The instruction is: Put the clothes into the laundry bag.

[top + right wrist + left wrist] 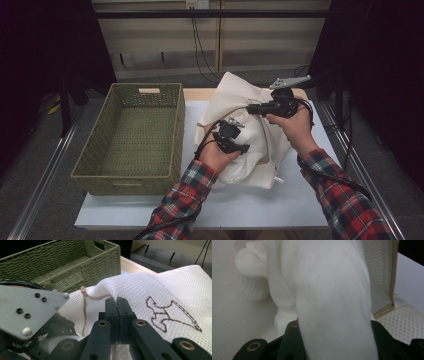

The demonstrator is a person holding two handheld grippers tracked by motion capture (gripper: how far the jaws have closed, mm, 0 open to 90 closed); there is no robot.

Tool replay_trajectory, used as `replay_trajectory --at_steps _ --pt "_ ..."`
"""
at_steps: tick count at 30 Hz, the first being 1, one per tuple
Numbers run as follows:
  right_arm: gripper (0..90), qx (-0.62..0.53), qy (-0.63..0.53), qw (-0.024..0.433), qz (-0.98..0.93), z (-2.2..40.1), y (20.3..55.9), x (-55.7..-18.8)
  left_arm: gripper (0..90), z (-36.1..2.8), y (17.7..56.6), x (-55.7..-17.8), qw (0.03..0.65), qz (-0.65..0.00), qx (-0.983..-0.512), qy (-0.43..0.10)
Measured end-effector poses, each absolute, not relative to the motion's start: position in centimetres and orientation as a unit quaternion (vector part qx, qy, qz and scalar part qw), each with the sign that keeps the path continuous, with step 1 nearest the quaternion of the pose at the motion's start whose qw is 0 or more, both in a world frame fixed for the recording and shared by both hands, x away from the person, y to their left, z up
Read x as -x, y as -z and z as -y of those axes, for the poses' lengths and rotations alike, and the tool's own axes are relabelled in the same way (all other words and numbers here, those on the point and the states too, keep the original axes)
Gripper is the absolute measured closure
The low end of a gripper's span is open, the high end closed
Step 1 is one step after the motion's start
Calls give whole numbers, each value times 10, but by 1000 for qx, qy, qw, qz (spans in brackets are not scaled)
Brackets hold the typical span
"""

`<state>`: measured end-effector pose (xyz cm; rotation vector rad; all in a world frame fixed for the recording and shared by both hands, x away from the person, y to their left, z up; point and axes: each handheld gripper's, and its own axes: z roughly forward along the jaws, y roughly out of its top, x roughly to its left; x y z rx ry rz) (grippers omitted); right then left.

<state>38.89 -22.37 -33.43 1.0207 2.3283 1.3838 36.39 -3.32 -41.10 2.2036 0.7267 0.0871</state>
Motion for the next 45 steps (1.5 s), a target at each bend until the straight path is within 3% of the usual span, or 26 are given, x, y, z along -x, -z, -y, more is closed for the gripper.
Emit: replay_trajectory --at_steps 14,16,21,25,32,45 --pt "889 -352 -479 123 -795 228 328 -381 628 44 420 -379 426 -325 -842 -57" --pt "890 -355 -480 123 -793 230 329 -380 554 44 425 -379 432 -333 -837 -50" --pt "889 -359 -475 126 -793 232 331 -378 211 40 422 -369 429 -327 -839 -66" --pt "889 -360 -473 129 -794 233 332 -377 121 35 414 -361 418 -328 -845 -66" --pt "889 -364 -465 134 -796 232 332 -375 63 23 413 -347 399 -329 -853 -74" --pt "889 -372 -456 137 -797 228 335 -369 56 14 442 -335 377 -352 -853 -74"
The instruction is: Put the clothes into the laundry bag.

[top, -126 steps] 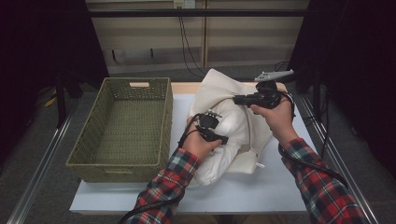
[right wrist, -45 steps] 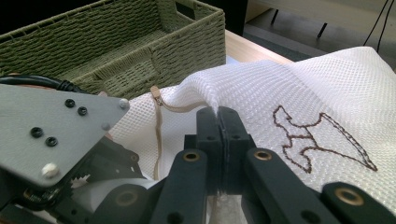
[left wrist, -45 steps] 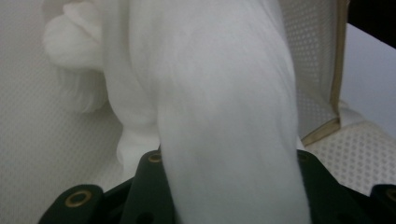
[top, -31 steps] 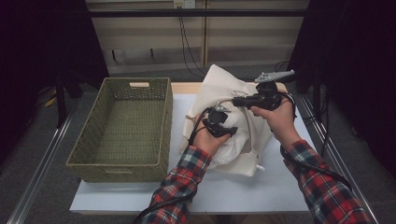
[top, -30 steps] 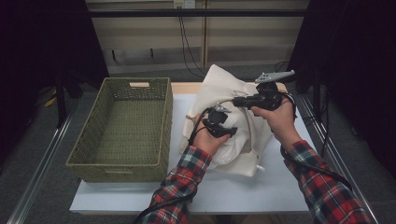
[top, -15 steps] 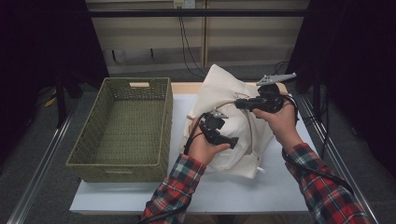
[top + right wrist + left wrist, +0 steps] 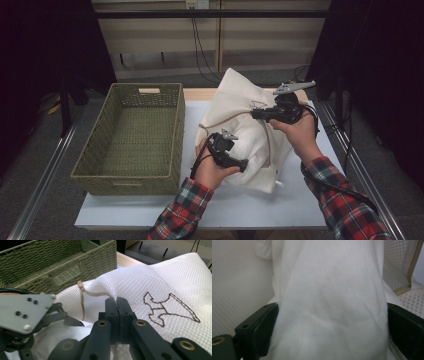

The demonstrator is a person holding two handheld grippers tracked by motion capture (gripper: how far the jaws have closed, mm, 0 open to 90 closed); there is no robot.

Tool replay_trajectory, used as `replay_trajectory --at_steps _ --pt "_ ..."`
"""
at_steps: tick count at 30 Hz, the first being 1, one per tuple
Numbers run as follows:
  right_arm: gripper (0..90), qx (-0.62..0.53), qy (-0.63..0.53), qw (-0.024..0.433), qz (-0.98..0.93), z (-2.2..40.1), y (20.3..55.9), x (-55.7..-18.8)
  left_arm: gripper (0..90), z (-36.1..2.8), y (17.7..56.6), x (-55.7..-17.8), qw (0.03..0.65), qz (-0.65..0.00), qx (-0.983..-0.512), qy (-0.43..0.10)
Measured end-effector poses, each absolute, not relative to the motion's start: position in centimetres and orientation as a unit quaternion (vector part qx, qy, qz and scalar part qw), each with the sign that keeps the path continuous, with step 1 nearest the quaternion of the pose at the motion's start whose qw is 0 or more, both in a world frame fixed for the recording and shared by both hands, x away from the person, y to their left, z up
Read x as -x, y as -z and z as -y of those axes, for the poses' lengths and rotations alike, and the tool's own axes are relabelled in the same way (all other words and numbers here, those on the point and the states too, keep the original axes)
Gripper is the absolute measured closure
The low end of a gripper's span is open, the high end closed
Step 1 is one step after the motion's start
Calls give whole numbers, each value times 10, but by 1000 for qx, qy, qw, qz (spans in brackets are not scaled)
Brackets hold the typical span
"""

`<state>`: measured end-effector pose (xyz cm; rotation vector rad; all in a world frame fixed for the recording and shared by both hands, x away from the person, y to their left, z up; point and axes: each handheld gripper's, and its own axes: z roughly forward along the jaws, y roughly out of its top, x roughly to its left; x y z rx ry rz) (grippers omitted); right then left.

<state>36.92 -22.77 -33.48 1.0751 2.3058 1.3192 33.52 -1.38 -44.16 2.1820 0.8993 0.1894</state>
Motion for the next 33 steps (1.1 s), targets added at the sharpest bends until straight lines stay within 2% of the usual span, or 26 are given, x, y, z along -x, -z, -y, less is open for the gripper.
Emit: replay_trajectory --at_steps 5,10,13,21,33 --pt "889 -373 -455 139 -797 228 335 -368 155 13 454 -336 371 -347 -859 -64" --pt "889 -376 -452 138 -797 228 336 -367 356 14 464 -330 370 -336 -863 -70" --pt "889 -380 -451 137 -796 228 337 -366 436 16 464 -330 366 -341 -863 -72" --pt "888 -384 -448 140 -795 226 337 -364 543 14 466 -328 380 -338 -858 -73" --pt "889 -379 -451 136 -796 226 339 -365 584 14 457 -329 384 -343 -855 -65"
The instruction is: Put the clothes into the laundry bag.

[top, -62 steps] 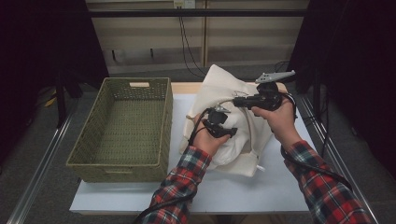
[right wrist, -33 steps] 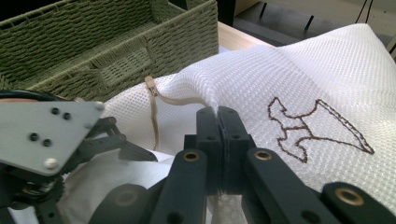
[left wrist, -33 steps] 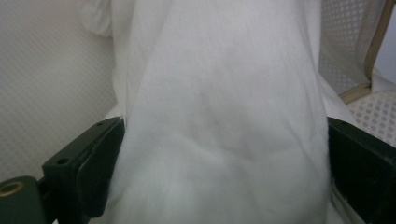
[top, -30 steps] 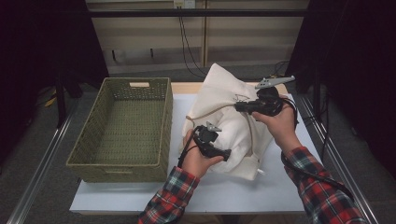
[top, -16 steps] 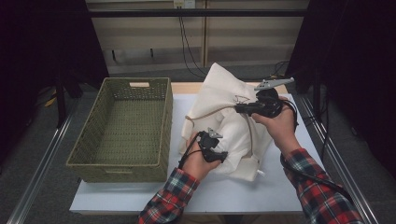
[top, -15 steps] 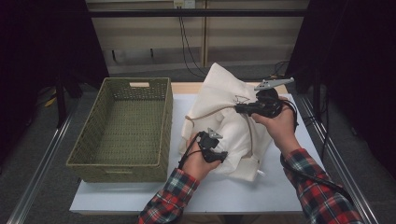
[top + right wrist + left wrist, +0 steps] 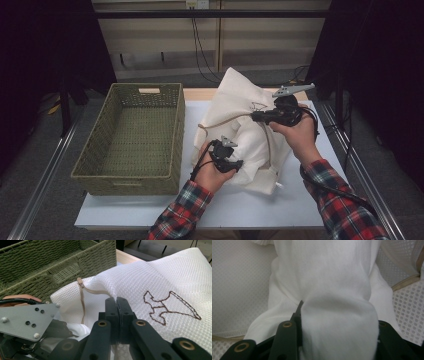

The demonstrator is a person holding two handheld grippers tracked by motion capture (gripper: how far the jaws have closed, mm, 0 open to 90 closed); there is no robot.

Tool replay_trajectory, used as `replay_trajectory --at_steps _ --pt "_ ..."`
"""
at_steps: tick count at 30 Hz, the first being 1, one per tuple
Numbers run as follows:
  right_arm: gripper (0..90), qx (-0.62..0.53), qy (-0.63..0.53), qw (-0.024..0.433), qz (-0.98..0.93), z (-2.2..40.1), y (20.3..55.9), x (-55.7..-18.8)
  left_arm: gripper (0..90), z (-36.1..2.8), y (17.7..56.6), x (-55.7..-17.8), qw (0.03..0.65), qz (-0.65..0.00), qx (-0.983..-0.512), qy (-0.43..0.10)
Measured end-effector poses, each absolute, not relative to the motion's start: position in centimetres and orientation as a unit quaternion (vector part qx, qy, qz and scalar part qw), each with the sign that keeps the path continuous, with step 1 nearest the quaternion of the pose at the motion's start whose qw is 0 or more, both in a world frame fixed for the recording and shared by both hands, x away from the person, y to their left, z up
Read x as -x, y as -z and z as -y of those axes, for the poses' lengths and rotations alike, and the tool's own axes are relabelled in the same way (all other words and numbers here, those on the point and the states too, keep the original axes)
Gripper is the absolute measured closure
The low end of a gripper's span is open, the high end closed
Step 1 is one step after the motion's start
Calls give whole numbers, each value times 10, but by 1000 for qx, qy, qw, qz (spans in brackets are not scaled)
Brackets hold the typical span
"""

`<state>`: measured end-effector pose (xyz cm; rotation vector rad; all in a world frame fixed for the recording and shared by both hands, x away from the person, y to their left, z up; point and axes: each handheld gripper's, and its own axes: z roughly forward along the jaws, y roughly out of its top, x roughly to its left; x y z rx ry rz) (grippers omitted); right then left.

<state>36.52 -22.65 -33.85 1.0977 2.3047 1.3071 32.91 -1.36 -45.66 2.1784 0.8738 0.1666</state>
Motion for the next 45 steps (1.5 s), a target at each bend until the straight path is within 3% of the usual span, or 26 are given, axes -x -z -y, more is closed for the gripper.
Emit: replay_trajectory --at_steps 23,36,45 --pt "889 -378 -458 134 -794 230 337 -363 587 27 437 -348 403 -350 -844 -61" --pt "889 -378 -457 133 -794 230 337 -363 587 47 431 -350 423 -317 -848 -42" --pt "889 -375 -459 131 -795 233 335 -361 587 56 429 -356 421 -303 -853 -56"
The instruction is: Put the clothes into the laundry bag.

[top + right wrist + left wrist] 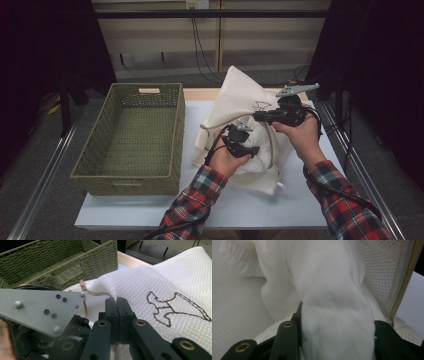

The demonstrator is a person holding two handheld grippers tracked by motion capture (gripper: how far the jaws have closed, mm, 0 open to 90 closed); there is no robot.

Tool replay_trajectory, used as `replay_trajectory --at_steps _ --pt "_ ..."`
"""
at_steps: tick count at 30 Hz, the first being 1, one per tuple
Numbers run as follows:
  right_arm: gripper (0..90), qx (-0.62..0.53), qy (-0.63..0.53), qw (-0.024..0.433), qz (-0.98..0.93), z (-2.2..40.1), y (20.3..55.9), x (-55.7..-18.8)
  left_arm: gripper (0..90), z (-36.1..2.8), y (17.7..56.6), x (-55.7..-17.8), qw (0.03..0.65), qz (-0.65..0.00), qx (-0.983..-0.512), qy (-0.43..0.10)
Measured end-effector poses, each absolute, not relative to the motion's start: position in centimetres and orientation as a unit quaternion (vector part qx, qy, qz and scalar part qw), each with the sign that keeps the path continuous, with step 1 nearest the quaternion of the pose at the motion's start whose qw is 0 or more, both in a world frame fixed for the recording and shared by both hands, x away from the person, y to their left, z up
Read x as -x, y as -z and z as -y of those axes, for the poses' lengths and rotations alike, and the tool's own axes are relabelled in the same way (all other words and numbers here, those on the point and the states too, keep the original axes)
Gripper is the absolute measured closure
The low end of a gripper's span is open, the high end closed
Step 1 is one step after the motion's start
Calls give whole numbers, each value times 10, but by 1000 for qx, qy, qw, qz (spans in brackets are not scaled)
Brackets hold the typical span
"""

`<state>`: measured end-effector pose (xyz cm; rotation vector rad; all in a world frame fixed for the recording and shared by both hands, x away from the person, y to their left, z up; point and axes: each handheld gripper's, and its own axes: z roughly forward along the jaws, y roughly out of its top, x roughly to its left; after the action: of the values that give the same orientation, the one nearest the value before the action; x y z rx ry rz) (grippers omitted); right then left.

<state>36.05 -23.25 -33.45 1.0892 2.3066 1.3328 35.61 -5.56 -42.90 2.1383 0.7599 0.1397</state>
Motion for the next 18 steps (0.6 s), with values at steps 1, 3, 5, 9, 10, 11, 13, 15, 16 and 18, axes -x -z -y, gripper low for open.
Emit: replay_trajectory --at_steps 1,3,5,9,10,11,13,15,16,18 --pt "889 -375 -459 131 -795 233 335 -360 586 57 429 -356 422 -305 -852 -61" --pt "889 -376 -461 130 -793 233 335 -360 585 58 427 -358 427 -301 -850 -65" --pt "889 -376 -463 130 -792 234 334 -360 584 59 426 -360 431 -301 -848 -67" --pt "889 -375 -463 132 -792 236 334 -359 565 57 424 -365 435 -290 -847 -97" --pt "889 -377 -464 132 -791 237 334 -359 553 56 425 -366 438 -286 -846 -105" --pt "889 -379 -463 133 -790 238 334 -359 546 56 427 -367 439 -284 -845 -106" --pt "889 -380 -464 132 -789 238 334 -359 522 55 430 -368 439 -290 -844 -104" --pt "889 -380 -459 135 -792 238 334 -359 483 55 434 -368 435 -292 -845 -107" --pt "889 -380 -459 135 -791 237 335 -360 459 54 435 -368 433 -294 -845 -110" --pt "889 -378 -457 138 -793 237 335 -360 369 54 437 -367 441 -300 -840 -102"
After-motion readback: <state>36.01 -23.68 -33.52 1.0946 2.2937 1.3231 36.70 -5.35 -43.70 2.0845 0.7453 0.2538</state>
